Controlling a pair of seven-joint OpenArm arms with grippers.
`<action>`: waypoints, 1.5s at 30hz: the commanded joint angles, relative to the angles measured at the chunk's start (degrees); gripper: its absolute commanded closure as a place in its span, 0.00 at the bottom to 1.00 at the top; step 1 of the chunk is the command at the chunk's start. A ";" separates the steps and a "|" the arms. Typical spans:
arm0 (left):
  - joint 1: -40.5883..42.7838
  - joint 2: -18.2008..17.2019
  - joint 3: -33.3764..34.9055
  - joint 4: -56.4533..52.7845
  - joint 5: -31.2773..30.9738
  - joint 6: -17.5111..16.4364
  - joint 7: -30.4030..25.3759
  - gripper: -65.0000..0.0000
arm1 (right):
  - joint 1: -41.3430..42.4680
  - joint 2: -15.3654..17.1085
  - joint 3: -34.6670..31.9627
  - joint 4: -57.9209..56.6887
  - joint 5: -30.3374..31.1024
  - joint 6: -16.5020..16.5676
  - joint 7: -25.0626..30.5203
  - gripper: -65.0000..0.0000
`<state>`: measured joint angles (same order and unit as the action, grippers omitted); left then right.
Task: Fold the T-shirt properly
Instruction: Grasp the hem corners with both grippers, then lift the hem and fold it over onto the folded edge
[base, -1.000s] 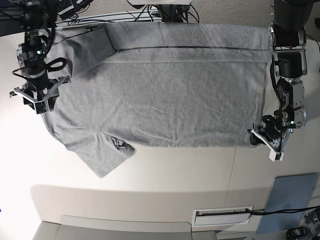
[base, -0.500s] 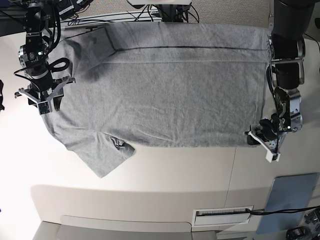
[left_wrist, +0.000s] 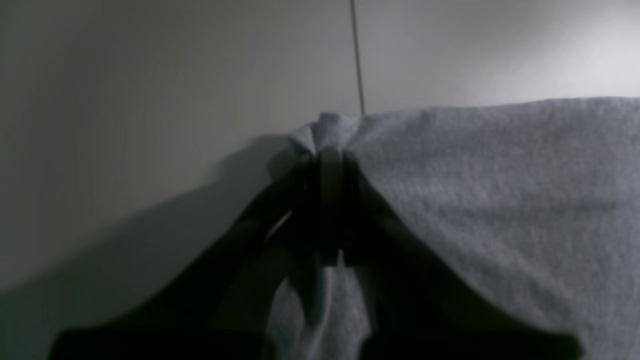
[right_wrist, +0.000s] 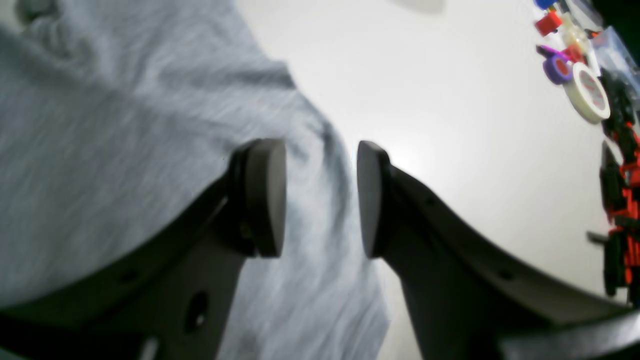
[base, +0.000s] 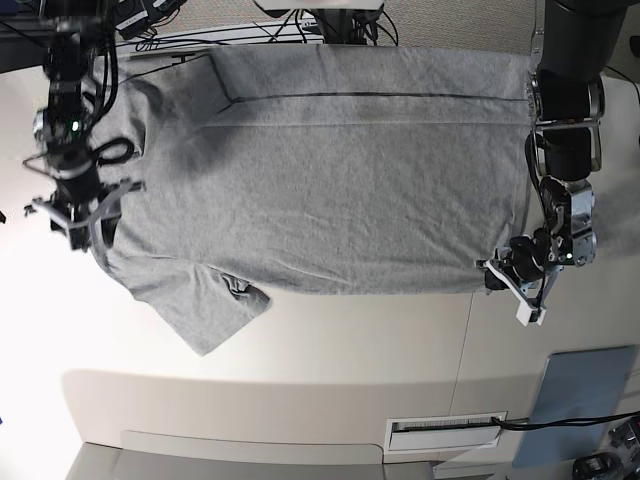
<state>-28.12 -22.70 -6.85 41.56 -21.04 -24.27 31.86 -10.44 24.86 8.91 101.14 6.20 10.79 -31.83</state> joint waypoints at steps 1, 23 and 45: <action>-1.27 -0.96 -0.15 0.68 0.09 -0.02 -0.33 1.00 | 2.78 0.96 0.42 -1.38 -0.17 -0.37 1.42 0.64; -1.07 -0.96 -0.15 0.68 3.43 -0.46 1.81 1.00 | 56.61 -0.74 -10.56 -74.05 -4.59 20.79 -5.60 0.64; -1.11 -0.96 -0.17 5.44 4.33 -0.44 2.19 1.00 | 54.21 0.20 -22.77 -74.34 -2.45 15.89 -4.04 1.00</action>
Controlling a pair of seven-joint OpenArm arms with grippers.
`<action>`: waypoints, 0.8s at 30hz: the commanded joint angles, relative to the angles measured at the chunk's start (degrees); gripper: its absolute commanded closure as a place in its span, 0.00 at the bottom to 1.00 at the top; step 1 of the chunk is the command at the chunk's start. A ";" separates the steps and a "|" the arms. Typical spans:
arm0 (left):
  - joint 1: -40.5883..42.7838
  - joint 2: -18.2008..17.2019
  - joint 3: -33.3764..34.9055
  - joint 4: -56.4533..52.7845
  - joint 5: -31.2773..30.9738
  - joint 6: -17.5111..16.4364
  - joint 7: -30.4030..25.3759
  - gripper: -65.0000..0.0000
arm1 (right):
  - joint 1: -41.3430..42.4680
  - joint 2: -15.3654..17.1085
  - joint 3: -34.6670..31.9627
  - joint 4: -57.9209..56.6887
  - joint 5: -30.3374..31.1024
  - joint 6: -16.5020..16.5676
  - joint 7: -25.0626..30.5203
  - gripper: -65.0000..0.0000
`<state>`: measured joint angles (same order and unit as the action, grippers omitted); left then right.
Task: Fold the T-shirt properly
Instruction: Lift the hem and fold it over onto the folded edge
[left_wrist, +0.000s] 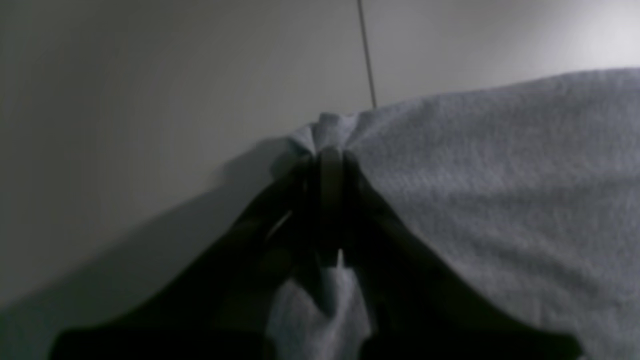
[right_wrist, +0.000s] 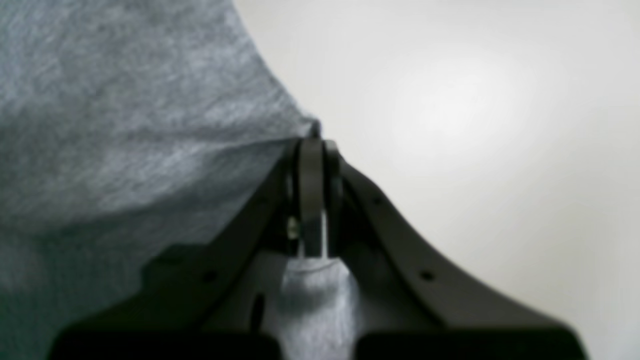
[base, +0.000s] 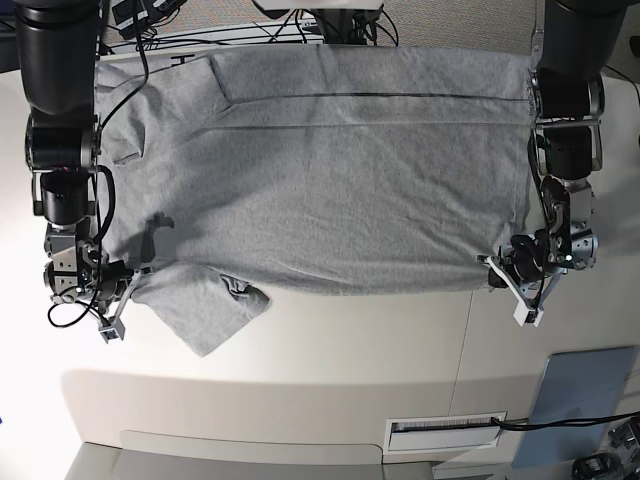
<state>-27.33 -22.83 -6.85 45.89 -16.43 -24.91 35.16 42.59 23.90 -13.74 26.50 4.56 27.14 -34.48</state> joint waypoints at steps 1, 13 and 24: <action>-1.88 -0.83 -0.17 2.56 -0.37 0.20 -0.04 1.00 | 0.98 1.57 -0.13 1.75 0.07 -0.46 -2.05 1.00; 12.07 -7.06 -0.17 27.69 -17.25 3.58 10.97 1.00 | -21.00 13.75 2.80 43.82 8.55 -10.14 -10.95 1.00; 29.40 -6.01 -10.82 45.05 -19.76 4.20 11.65 1.00 | -47.36 13.73 22.38 69.40 8.07 -11.23 -13.60 1.00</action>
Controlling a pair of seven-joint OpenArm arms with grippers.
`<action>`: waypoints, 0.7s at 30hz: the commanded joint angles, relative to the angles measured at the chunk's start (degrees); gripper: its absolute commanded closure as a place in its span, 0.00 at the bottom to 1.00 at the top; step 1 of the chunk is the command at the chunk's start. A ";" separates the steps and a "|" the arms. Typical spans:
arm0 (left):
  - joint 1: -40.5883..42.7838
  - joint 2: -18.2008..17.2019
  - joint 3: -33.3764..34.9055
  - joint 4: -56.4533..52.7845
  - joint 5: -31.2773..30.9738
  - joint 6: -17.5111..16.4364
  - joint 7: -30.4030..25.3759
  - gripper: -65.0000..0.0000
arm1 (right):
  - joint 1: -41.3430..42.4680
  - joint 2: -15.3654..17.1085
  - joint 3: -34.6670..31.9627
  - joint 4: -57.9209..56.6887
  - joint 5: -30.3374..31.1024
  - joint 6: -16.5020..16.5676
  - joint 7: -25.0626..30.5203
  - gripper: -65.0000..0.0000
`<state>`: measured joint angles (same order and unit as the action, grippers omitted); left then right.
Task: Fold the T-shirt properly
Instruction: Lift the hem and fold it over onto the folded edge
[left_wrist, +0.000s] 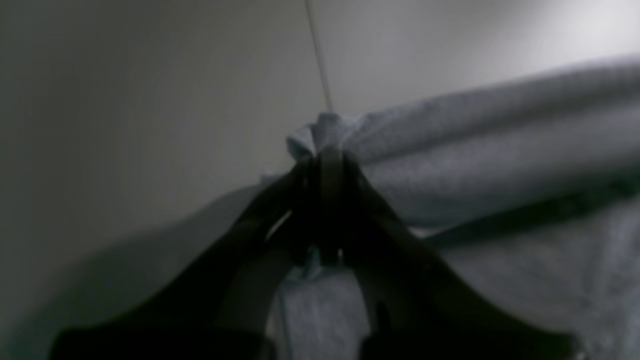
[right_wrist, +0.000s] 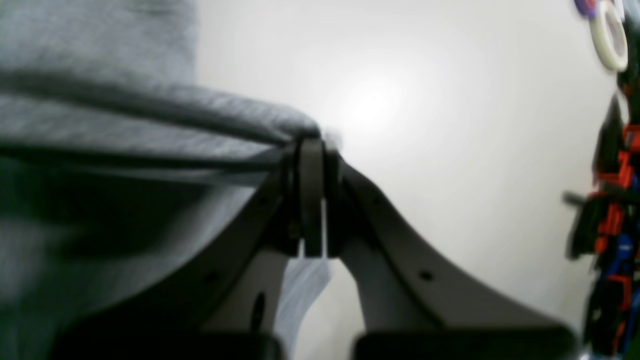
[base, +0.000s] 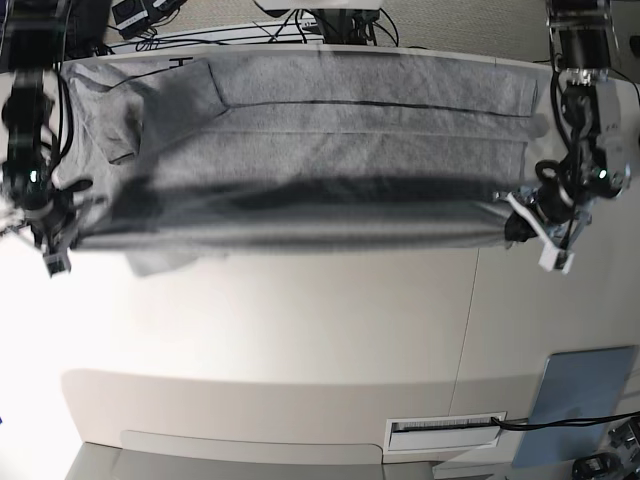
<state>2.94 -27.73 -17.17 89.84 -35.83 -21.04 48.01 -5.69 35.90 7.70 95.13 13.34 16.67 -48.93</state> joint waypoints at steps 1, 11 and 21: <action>0.44 -1.01 -1.70 1.36 -1.51 -1.25 -0.81 1.00 | -1.73 1.70 2.03 2.43 -0.70 -0.92 0.94 1.00; 10.93 -1.22 -6.84 1.42 -8.83 -5.40 1.09 1.00 | -20.65 1.70 5.64 12.87 -1.05 -8.22 2.54 1.00; 14.51 -1.55 -7.02 1.42 -9.35 -7.56 1.16 1.00 | -29.49 1.55 7.04 21.14 -6.19 -12.83 0.22 1.00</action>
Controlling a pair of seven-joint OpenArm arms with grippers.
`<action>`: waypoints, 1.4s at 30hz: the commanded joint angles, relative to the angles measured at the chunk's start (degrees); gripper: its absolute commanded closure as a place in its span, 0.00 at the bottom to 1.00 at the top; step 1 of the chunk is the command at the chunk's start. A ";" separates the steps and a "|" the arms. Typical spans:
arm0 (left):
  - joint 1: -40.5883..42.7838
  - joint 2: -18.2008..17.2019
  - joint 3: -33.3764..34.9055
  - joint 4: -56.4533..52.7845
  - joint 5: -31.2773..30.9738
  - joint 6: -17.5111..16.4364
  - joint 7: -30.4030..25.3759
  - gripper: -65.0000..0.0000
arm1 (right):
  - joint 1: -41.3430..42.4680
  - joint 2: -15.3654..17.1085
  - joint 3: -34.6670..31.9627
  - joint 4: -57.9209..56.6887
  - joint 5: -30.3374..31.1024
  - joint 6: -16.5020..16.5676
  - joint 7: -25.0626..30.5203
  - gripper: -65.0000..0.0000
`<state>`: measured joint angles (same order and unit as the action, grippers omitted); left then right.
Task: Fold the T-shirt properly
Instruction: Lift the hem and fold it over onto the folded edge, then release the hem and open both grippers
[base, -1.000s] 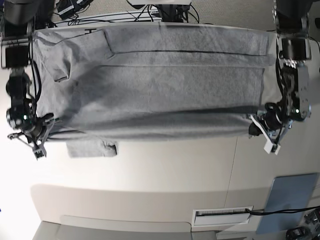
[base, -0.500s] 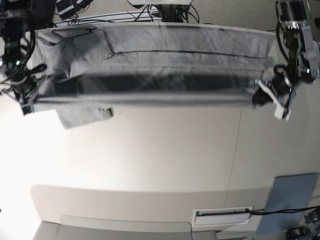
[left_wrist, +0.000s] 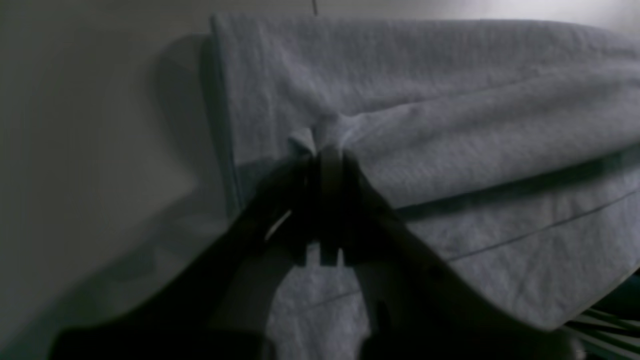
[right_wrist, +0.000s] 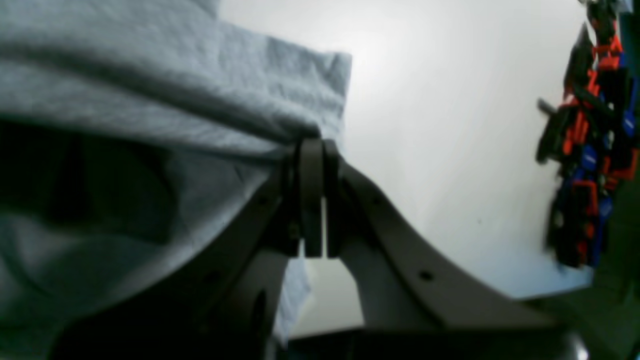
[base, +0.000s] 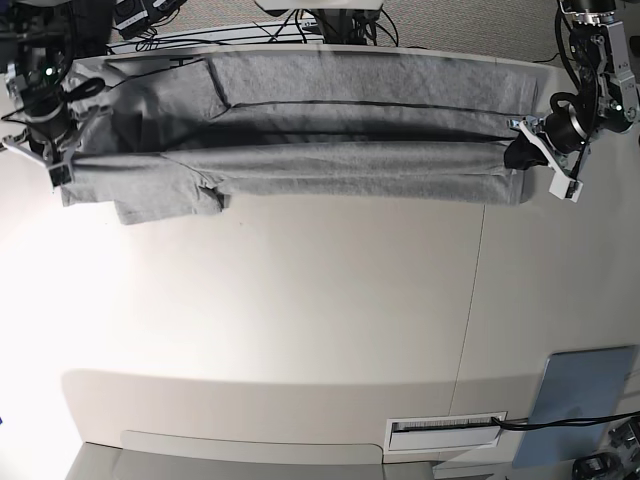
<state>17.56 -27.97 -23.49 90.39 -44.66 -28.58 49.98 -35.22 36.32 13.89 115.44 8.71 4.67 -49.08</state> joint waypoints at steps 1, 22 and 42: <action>-0.11 -1.29 -0.70 0.87 -0.35 -0.02 -0.81 1.00 | -0.57 0.83 0.85 0.81 -2.58 -1.42 0.24 1.00; -0.26 -1.31 -0.70 0.87 1.84 -0.04 -1.92 1.00 | -2.89 -3.17 0.85 0.81 -5.53 -2.19 -1.99 1.00; -0.26 -1.29 -0.70 0.87 1.79 -6.84 0.61 0.62 | -2.89 -3.17 0.85 0.81 -3.28 -1.68 -1.97 0.71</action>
<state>17.58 -27.99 -23.53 90.37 -42.17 -35.44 51.44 -37.98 32.21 14.09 115.46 6.02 3.68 -51.83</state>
